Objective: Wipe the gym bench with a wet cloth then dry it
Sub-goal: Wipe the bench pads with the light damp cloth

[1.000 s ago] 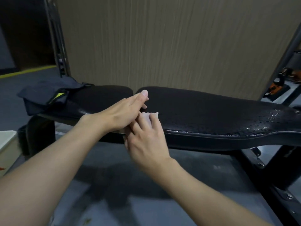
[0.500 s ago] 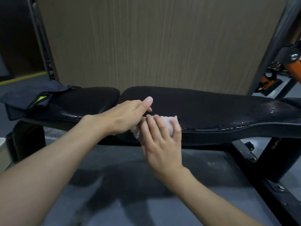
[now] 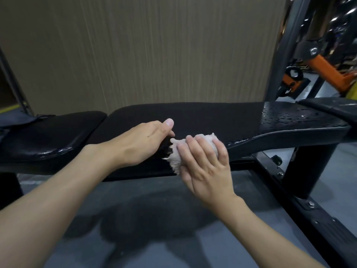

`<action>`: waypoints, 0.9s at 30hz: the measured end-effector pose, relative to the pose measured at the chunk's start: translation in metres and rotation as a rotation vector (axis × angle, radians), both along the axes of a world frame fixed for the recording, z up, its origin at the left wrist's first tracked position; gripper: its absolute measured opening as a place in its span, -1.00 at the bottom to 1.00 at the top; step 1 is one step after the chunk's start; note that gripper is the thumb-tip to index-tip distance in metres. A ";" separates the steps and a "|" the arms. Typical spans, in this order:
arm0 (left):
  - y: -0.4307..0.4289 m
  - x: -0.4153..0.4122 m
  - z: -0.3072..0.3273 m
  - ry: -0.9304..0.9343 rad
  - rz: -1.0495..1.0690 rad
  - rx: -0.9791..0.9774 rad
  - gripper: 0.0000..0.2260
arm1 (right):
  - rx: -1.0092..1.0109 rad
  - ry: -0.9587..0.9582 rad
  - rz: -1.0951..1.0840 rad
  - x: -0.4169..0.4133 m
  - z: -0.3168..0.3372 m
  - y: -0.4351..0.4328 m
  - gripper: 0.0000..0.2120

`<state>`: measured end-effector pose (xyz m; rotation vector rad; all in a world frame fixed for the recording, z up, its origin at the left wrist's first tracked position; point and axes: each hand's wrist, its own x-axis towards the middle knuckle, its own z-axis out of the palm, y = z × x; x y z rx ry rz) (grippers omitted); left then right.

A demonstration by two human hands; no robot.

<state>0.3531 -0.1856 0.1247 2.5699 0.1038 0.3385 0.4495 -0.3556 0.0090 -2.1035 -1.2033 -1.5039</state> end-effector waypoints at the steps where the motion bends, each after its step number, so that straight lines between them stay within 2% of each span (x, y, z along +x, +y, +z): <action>1: -0.002 0.001 0.000 0.006 0.006 0.002 -0.26 | 0.024 0.021 0.000 0.009 -0.001 -0.010 -0.56; 4: -0.006 0.005 -0.001 0.027 0.030 0.004 -0.29 | 0.142 0.120 -0.023 0.029 -0.001 -0.030 -0.55; 8: -0.012 0.013 0.000 0.006 0.025 -0.003 -0.30 | 0.287 0.268 0.005 0.003 0.003 -0.004 -0.53; 14: -0.025 0.032 -0.001 0.009 -0.003 -0.015 -0.29 | 0.099 0.045 0.052 0.010 -0.004 -0.002 -0.57; 18: -0.037 0.038 -0.002 -0.015 -0.010 0.028 -0.35 | 0.095 0.024 0.081 0.036 -0.005 -0.028 -0.58; 21: -0.047 0.040 -0.001 -0.009 -0.019 0.044 -0.36 | 0.145 0.132 0.065 0.067 -0.005 -0.059 -0.55; 27: -0.061 0.046 0.000 0.016 -0.012 0.082 -0.26 | 0.348 0.396 -0.114 0.108 0.002 -0.097 -0.51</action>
